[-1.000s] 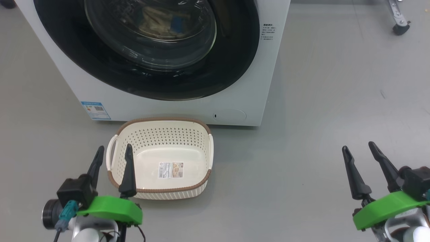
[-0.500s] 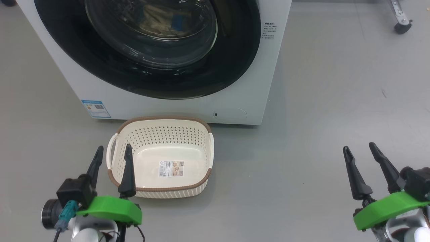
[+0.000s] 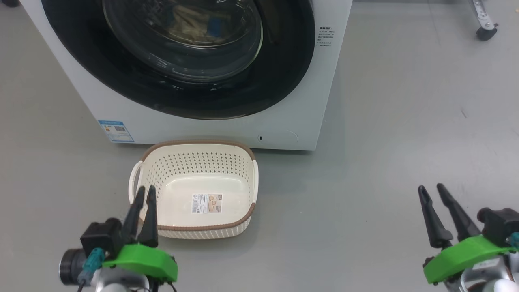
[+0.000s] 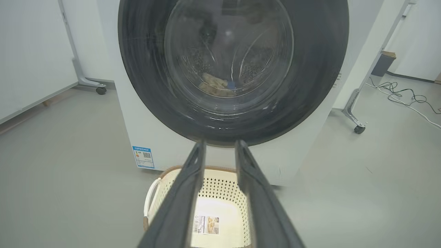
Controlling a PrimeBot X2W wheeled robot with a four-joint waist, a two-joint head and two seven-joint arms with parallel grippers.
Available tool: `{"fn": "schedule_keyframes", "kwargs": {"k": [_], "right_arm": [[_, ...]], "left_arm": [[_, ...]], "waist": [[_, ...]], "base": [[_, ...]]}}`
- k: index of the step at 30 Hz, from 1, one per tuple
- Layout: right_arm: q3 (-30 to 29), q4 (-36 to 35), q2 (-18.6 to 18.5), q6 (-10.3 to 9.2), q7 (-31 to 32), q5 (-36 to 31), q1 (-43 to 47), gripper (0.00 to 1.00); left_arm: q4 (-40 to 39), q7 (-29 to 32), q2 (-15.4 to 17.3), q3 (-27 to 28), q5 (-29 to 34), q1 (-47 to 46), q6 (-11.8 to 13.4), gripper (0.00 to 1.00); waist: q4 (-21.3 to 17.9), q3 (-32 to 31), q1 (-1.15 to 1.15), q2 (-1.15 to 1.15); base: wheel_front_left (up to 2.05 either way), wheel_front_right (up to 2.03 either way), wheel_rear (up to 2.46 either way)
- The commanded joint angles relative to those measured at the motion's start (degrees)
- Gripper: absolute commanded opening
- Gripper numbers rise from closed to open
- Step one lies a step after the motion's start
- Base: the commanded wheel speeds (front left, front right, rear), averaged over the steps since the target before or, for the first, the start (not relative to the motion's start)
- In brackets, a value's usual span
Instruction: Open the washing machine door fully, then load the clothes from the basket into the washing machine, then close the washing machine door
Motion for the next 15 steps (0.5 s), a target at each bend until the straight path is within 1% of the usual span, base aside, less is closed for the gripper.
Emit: {"fn": "schedule_keyframes", "kwargs": {"k": [1, 6, 15], "right_arm": [[0.05, 0.45, 0.08, 0.0, 0.01, 0.04, 0.02, 0.0], [0.6, 5.46, 0.59, 0.0, 0.11, 0.34, 1.18, 0.0], [0.85, 5.98, 0.31, -0.01, 0.59, 6.51, 0.34, 0.0]], "left_arm": [[0.35, 0.0, -0.15, -0.09, -0.04, 0.23, -0.01, 0.0], [4.7, 0.06, -1.61, -0.63, -0.28, 3.87, -0.08, 0.0], [4.79, 1.03, -2.05, 1.12, -5.43, 3.81, -1.5, 0.0]], "waist": [[0.0, 0.0, 0.0, 0.0], [-0.02, -0.02, 0.0, 0.0], [-0.25, -0.37, 0.0, 0.0]], "base": [[0.0, 0.0, 0.0], [0.0, 0.0, 0.0], [0.0, 0.0, 0.0]]}}
